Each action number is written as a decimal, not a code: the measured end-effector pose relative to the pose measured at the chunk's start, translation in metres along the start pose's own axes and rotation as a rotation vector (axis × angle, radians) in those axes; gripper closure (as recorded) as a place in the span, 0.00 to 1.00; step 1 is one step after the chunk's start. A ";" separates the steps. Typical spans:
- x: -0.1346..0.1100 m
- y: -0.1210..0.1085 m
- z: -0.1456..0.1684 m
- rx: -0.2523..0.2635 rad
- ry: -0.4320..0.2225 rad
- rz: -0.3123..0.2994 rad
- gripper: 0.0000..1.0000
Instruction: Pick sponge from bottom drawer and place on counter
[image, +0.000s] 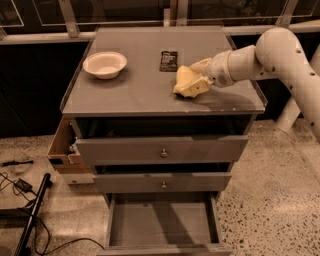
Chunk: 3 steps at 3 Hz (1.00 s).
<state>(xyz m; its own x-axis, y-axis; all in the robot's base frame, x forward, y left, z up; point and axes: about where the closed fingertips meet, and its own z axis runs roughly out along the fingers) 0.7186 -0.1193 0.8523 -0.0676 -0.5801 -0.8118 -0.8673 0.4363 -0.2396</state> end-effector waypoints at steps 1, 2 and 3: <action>0.000 0.000 0.000 0.000 0.000 0.000 0.58; 0.000 0.000 0.000 0.000 0.000 0.000 0.34; 0.000 0.000 0.000 0.000 0.000 0.000 0.04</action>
Offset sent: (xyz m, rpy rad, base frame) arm 0.0000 0.0000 0.0000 0.0000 0.0000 0.0000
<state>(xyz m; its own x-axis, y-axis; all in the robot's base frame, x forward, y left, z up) 0.7186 -0.1192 0.8522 -0.0676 -0.5801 -0.8118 -0.8674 0.4362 -0.2395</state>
